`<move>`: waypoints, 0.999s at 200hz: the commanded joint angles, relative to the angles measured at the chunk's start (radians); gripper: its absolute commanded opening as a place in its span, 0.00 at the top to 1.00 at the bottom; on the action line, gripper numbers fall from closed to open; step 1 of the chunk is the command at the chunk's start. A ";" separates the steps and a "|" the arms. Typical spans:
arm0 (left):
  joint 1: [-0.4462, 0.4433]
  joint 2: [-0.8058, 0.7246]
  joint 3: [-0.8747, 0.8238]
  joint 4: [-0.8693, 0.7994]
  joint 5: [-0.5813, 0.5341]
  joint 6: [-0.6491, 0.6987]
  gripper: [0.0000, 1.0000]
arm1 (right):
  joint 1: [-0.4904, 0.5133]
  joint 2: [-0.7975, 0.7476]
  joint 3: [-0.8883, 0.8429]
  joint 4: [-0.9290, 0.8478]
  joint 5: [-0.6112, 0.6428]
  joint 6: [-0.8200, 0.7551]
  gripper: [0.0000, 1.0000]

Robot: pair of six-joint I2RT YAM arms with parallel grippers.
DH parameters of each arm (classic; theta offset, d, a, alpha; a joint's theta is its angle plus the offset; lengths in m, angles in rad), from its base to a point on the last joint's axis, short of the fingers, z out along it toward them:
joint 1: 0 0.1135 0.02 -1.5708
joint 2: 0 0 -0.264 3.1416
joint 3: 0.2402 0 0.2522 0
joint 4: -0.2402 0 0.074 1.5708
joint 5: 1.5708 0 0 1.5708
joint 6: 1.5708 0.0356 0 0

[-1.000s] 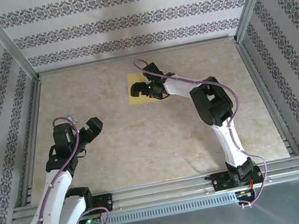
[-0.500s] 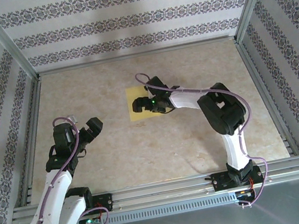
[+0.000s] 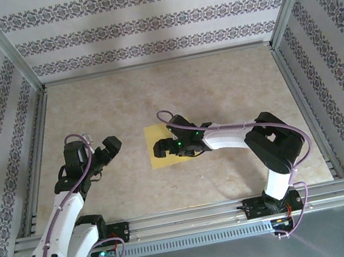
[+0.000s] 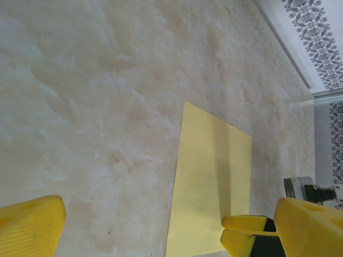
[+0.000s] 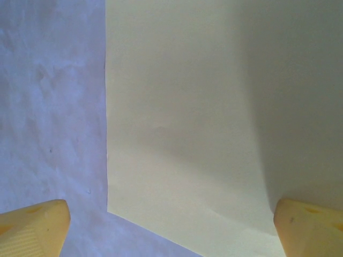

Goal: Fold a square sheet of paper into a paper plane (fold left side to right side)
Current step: Move the square sheet of paper to the center of the table, then pick up the square sheet of paper from the center of the table.

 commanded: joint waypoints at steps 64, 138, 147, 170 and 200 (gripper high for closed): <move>-0.093 0.072 -0.063 0.155 0.231 -0.126 0.31 | -0.115 -0.100 0.109 -0.189 0.164 -0.177 0.02; -0.373 0.405 0.026 0.383 0.109 -0.174 0.64 | -0.203 0.110 0.331 -0.361 0.320 -0.392 0.02; -0.383 0.442 0.046 0.396 0.110 -0.173 0.66 | -0.207 0.134 0.352 -0.361 0.319 -0.400 0.02; -0.411 0.529 0.094 0.404 0.112 -0.156 0.70 | -0.211 0.190 0.403 -0.365 0.317 -0.408 0.02; -0.431 0.620 0.129 0.399 0.103 -0.142 0.72 | -0.216 0.246 0.445 -0.368 0.292 -0.400 0.02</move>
